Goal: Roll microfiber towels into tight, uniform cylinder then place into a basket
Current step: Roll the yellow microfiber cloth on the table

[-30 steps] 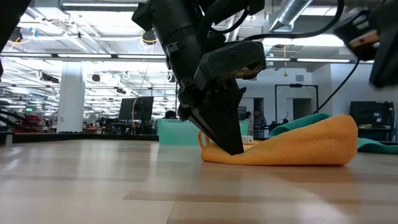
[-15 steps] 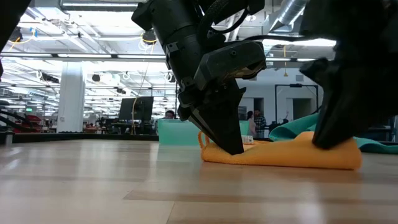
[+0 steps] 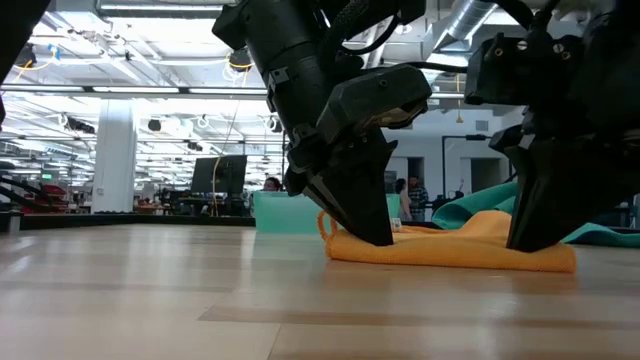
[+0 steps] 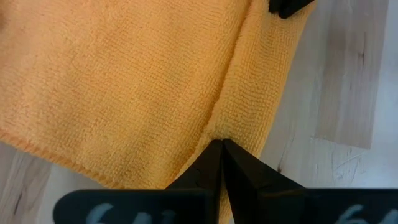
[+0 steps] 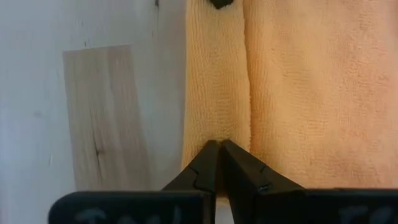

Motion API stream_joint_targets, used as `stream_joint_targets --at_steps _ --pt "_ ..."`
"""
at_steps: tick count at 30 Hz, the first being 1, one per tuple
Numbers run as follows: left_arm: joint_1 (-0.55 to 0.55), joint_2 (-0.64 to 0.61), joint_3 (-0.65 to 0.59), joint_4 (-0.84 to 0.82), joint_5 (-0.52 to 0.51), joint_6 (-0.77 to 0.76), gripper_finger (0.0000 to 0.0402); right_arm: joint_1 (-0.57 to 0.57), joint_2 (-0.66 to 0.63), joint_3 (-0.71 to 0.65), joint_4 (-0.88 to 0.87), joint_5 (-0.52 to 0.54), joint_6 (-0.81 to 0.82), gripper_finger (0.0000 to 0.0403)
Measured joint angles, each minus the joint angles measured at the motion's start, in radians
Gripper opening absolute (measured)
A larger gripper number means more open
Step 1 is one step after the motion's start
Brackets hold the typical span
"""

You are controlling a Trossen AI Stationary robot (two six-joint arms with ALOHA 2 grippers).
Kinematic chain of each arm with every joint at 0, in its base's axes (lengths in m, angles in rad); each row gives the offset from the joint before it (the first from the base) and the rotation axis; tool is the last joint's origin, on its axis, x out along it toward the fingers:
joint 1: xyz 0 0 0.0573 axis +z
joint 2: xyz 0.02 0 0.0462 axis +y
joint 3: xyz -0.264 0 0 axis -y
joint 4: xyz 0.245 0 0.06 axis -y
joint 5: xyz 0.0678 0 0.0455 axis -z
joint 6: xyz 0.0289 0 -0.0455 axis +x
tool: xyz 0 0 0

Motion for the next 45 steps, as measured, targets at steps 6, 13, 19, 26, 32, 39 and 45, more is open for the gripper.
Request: stream_joint_targets --at_steps 6,13,19,26,32,39,45 --pt "0.000 0.000 0.000 0.002 0.000 0.009 0.0021 0.000 0.000 0.000 -0.001 -0.003 0.000 0.0049" --pt "-0.001 0.000 0.000 0.008 -0.008 0.039 0.0065 0.000 0.000 -0.002 -0.001 -0.004 0.000 0.0049" --pt "0.009 -0.016 0.000 0.006 0.037 0.132 0.0076 0.003 0.001 -0.002 0.000 -0.004 0.001 0.0049" --pt "-0.045 -0.114 -0.008 -0.077 -0.058 0.156 0.0077 0.005 0.001 -0.003 -0.002 -0.005 0.034 0.0049" --pt "-0.146 -0.185 -0.005 -0.148 -0.234 0.195 0.0077 0.014 0.002 -0.004 -0.003 -0.004 0.037 0.0049" --pt "-0.213 -0.185 -0.036 0.015 -0.164 0.516 0.0077 0.013 0.002 -0.004 0.000 -0.006 0.036 0.0049" --pt "-0.175 -0.183 -0.133 0.158 -0.114 0.606 0.0077 0.014 0.002 -0.004 0.005 -0.007 0.036 0.0049"
